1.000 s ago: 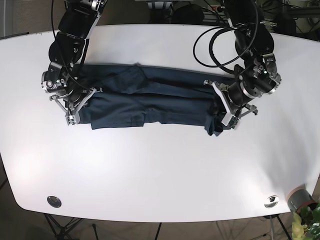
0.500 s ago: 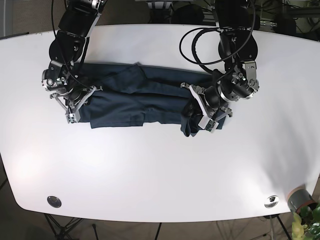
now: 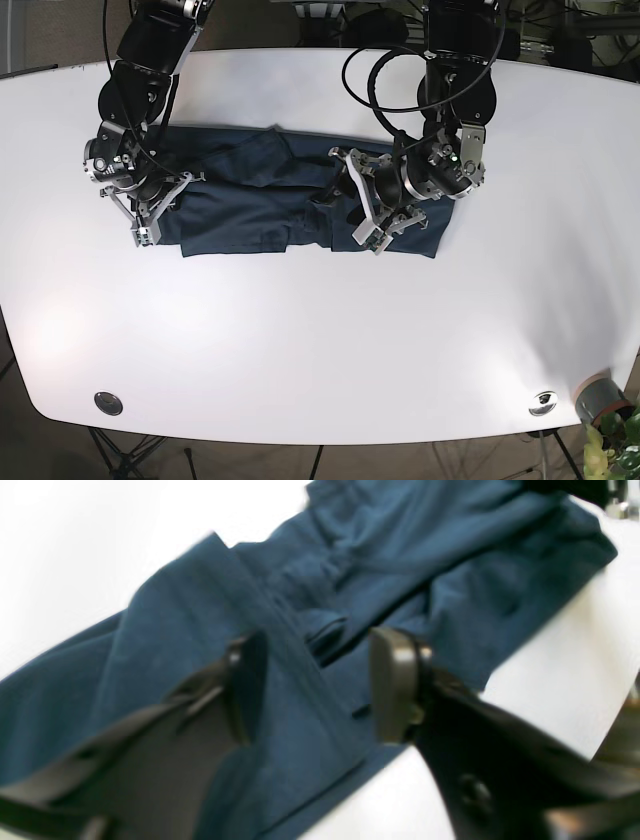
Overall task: Fold the T-shirt properly
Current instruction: 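Release the folded end with the left gripper and lift away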
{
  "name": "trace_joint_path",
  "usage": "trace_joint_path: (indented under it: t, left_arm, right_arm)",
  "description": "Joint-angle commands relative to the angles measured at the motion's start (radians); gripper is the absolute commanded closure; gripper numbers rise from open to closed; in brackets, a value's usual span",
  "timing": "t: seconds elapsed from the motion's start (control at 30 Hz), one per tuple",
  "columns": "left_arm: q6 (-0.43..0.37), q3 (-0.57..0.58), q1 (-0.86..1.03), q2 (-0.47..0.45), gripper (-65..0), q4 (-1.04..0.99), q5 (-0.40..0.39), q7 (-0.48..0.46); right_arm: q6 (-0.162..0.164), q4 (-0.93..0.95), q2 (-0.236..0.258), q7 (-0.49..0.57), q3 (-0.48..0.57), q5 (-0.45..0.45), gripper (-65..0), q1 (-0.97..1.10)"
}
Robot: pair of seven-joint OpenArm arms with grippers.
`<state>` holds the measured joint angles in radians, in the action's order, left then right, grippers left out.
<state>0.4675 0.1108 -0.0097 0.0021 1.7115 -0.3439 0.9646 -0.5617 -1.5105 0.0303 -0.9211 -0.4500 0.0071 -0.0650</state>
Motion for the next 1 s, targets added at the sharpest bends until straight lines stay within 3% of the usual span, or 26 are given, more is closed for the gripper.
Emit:
trace_joint_path:
  t: [0.0, 0.07, 0.23, 0.43, 0.53, 0.67, 0.77, 0.97]
  left_arm:
    - [-0.082, 0.045, -0.026, 0.003, -36.7, 0.066, 0.013, -0.025]
    - [-0.123, 0.092, -0.037, 0.002, -39.4, 0.097, 0.039, -0.025]
    - [-0.117, 0.112, -0.037, -0.027, -39.7, 0.164, 0.058, -0.026]
    - [-0.049, -0.030, -0.036, -0.027, -39.7, 0.167, 0.059, -0.028]
    - [-0.008, -0.135, -0.034, -0.027, -39.7, 0.161, 0.059, -0.028]
    - [0.044, -0.260, -0.034, -0.027, -39.7, 0.149, 0.062, -0.028]
    - [0.075, -0.320, -0.040, -0.027, -39.7, 0.080, 0.064, -0.029]
    - [0.106, -0.415, -0.077, -0.040, -39.7, -0.040, 0.059, -0.031]
  right_arm:
    - [-0.004, -0.022, 0.006, 0.010, 0.001, 0.014, -5.1, -0.017]
    - [-0.004, -0.022, 0.006, 0.010, 0.001, 0.014, -5.1, -0.017]
    - [-0.004, -0.026, 0.006, 0.010, 0.001, 0.018, -5.1, -0.017]
    - [0.007, -0.143, 0.010, -0.033, -0.003, 0.146, -6.2, -0.011]
    - [0.007, -0.178, 0.021, -0.092, -0.005, 0.189, -15.1, -0.023]
    - [0.007, -0.269, 0.035, -0.120, -0.014, 0.267, -33.1, -0.014]
    - [0.001, -0.298, 0.035, -0.161, -0.100, 0.376, -43.6, -0.016]
    - [-0.001, -0.264, 0.055, -0.266, -0.277, 0.574, -50.7, -0.023]
